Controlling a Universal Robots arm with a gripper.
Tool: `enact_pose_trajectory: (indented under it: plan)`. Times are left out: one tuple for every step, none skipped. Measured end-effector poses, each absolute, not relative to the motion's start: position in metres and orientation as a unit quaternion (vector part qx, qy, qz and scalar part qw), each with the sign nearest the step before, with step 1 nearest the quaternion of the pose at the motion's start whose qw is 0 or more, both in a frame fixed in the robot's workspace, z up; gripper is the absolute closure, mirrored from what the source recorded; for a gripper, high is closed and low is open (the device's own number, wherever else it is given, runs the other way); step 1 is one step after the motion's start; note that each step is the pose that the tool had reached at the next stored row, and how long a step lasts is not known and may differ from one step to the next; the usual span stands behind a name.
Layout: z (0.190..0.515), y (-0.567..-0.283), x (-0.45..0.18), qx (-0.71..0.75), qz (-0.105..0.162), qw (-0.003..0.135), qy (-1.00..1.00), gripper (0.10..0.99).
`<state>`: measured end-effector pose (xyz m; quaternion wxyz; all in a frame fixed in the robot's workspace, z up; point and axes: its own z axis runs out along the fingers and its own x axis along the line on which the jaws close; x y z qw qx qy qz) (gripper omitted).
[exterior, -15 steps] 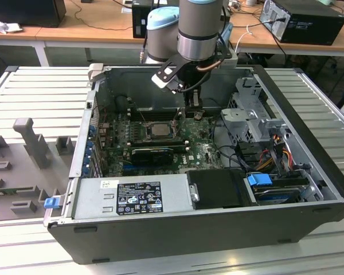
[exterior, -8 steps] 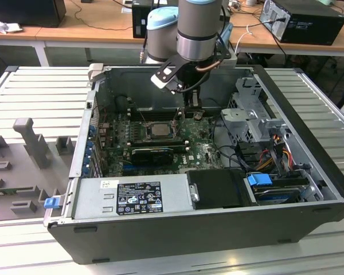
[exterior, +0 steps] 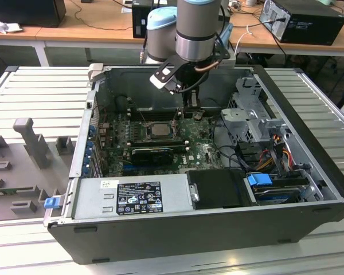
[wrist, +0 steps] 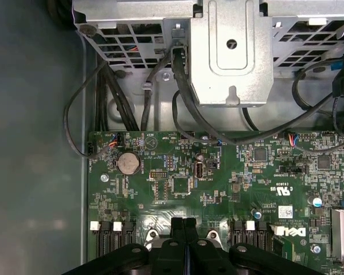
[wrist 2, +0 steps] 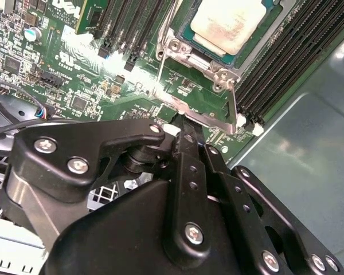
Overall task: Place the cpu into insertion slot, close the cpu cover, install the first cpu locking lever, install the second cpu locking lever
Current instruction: 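Close the cpu cover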
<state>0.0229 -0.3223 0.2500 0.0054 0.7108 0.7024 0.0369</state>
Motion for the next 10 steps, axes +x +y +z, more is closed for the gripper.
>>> enact_pose_trajectory:
  plan:
    - [0.2499, -0.3223, 0.0224, 0.711, 0.037, 0.005, 0.702, 0.980]
    - [0.2499, -0.3223, 0.0220, 0.711, 0.037, 0.005, 0.702, 0.980]
    - [0.2498, -0.3223, 0.0216, 0.711, 0.037, 0.005, 0.702, 0.980]
    - [0.2498, -0.3223, 0.0209, 0.711, 0.037, 0.005, 0.702, 0.980]
    - [0.2498, -0.3223, 0.0204, 0.711, 0.037, 0.005, 0.702, 0.980]
    - [0.2498, -0.3223, 0.0196, 0.711, 0.037, 0.005, 0.702, 0.980]
    - [0.2498, -0.3223, 0.0189, 0.711, 0.037, 0.005, 0.702, 0.980]
    - [0.2498, -0.3223, 0.0181, 0.711, 0.037, 0.005, 0.702, 0.980]
    - [0.2498, -0.3223, 0.0177, 0.711, 0.037, 0.005, 0.702, 0.980]
    - [0.2498, -0.3223, 0.0170, 0.711, 0.037, 0.005, 0.702, 0.980]
